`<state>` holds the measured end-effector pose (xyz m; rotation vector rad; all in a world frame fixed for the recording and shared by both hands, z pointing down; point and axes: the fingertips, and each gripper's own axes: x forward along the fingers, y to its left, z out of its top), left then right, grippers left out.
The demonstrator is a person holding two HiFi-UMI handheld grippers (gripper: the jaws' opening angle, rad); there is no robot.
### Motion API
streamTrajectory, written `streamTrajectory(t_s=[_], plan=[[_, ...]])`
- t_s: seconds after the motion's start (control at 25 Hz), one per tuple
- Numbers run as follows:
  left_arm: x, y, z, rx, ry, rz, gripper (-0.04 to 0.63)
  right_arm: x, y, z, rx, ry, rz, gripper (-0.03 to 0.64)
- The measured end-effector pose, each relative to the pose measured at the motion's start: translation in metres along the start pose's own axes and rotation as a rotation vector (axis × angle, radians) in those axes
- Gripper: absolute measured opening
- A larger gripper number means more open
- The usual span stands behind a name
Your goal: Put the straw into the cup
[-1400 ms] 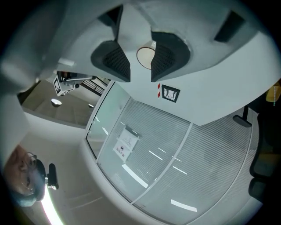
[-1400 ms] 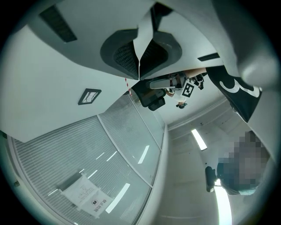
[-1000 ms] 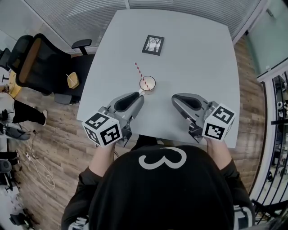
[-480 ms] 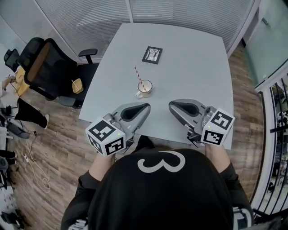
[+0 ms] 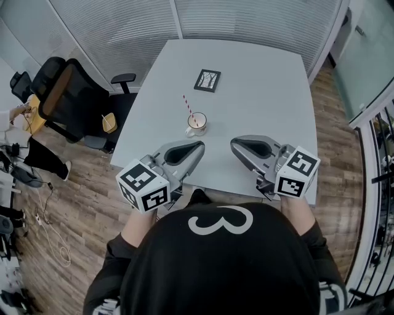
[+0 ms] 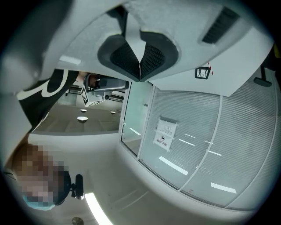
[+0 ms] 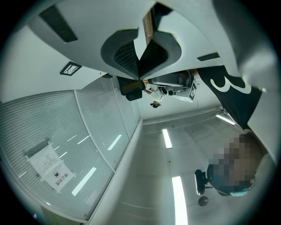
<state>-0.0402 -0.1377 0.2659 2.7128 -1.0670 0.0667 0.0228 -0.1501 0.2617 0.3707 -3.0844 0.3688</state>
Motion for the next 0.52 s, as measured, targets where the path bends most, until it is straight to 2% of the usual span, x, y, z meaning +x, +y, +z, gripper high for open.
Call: streamTrajectory(t_s=[0.28, 0.52], plan=[[0.0042, -0.0049, 0.0053, 0.034, 0.003, 0.014, 0.018, -0.0082, -0.0001, 0.0030, -0.023, -0.002, 0.004, 0.014], [0.0057, 0.0028, 0.0073, 0.027, -0.008, 0.029, 0.018, -0.0089, -0.0085, 0.0038, -0.019, 0.002, -0.001, 0.014]])
